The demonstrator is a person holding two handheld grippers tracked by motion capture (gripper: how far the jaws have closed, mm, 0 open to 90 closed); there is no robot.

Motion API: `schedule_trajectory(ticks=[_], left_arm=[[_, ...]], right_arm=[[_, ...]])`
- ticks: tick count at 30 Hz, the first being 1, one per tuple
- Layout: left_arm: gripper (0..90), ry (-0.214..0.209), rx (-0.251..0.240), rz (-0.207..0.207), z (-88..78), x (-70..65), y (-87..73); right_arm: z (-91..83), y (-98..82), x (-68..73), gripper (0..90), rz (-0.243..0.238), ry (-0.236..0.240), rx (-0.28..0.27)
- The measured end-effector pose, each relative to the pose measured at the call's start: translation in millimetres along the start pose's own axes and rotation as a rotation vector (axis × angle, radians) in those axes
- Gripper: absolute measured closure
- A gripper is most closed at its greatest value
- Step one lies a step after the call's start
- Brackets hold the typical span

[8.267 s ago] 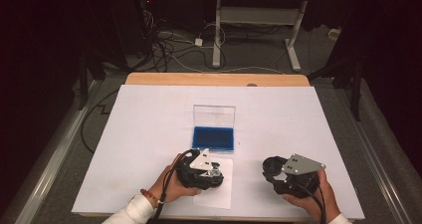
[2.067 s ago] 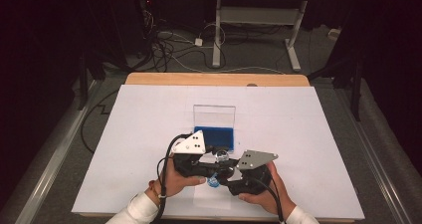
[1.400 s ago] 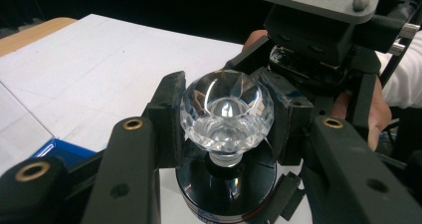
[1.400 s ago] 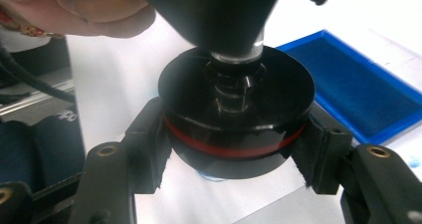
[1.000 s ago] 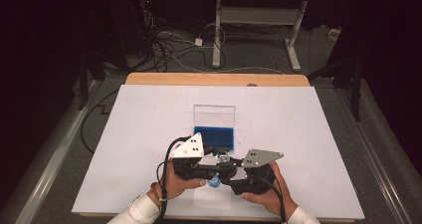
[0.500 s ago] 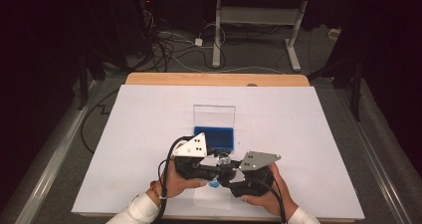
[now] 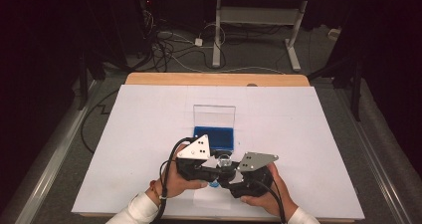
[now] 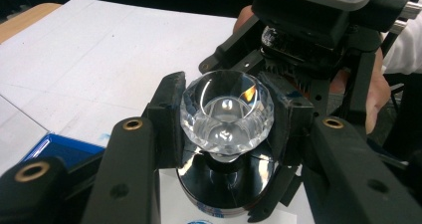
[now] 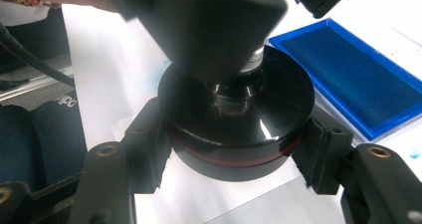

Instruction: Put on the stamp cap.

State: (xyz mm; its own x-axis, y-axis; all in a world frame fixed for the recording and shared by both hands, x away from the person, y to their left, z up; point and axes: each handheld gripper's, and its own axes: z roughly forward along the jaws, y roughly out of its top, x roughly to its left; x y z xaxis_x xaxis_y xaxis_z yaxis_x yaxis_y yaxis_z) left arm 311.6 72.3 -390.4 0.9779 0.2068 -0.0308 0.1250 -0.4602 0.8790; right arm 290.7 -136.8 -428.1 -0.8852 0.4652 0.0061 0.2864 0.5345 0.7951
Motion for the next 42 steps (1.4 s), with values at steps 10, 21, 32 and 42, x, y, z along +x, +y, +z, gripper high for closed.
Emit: schedule_trajectory(ticks=[10,21,32,42], left_arm=[[54.7,0.011,-0.017,-0.014,-2.8,1.2,-0.4],[54.7,0.016,-0.022,-0.010,-3.4,0.5,0.8],[54.7,0.021,-0.022,-0.010,-3.5,1.2,0.6],[54.7,0.027,-0.021,-0.006,-3.2,0.6,1.1]], right_arm=[[0.1,-0.3,-1.6,38.5,0.002,0.011,-0.017],[0.0,-2.1,-2.6,38.3,0.000,0.021,-0.045],[1.2,-3.4,-4.3,38.2,-0.001,0.014,-0.055],[1.9,-4.3,-4.3,37.5,-0.008,0.020,-0.052]])
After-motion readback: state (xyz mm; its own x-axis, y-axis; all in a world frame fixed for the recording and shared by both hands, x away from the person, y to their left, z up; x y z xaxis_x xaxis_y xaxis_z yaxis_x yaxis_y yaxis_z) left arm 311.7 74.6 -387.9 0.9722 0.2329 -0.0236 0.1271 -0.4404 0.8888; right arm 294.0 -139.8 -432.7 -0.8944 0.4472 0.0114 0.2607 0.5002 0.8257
